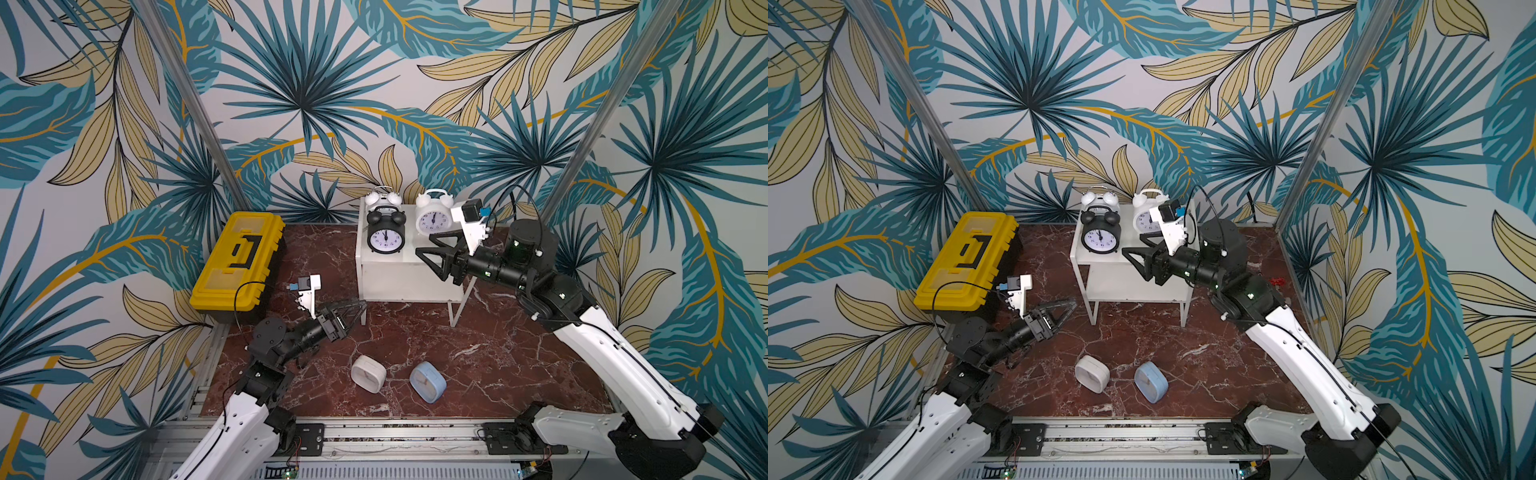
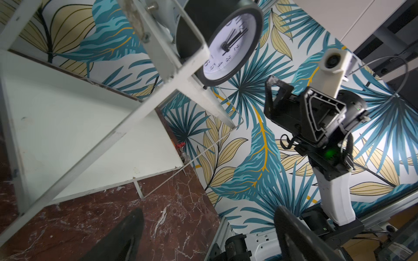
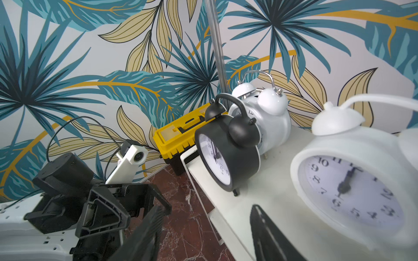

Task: Place the alarm clocks on the shelf by style
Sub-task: Place the alarm on the shelf, then pick up the alarm from the center of the board.

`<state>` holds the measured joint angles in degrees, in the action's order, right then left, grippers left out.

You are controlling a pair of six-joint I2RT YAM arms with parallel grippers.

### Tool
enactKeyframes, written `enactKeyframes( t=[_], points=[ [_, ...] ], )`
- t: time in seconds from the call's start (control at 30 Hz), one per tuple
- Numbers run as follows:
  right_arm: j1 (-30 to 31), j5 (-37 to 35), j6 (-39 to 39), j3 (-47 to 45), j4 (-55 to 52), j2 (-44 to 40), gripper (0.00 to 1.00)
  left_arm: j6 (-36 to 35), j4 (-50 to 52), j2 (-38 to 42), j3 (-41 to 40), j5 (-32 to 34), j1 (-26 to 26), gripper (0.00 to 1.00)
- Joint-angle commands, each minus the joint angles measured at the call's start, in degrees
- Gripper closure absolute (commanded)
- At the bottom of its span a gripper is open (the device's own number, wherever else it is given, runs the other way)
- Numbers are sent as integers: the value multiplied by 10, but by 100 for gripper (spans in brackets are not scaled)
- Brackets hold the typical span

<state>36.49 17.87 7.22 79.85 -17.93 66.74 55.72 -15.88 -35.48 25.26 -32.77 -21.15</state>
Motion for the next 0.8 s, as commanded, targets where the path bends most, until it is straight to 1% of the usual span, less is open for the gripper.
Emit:
enactKeyframes(
  t=[0.0,0.1,0.2,0.3,0.33,0.37,0.43,0.5,0.57,0.63,0.77],
  points=[
    [66,-134,24,-65,-87,-19,39,-49,95,6,50,41,3,7],
    [134,-209,82,-153,-75,-54,40,-64,150,8,67,71,5,7],
    [201,-269,139,-229,-61,-73,42,-60,175,20,62,90,5,7],
    [259,-317,197,-268,-55,-57,44,-51,211,31,54,120,5,7],
    [278,-323,215,-278,-50,-45,44,-46,224,33,51,132,6,7],
    [298,-325,231,-292,-37,-31,44,-39,236,36,48,145,5,7],
    [317,-323,250,-304,-26,-6,42,-26,253,43,41,159,7,4],
    [320,-290,263,-315,-8,25,38,-14,252,48,30,152,7,3],
    [321,-246,265,-318,27,55,35,1,236,50,14,135,7,4],
    [320,-210,256,-301,41,90,35,11,227,51,2,120,8,5],
    [321,-188,233,-254,25,146,32,12,231,60,-1,121,8,5]
  ],
)
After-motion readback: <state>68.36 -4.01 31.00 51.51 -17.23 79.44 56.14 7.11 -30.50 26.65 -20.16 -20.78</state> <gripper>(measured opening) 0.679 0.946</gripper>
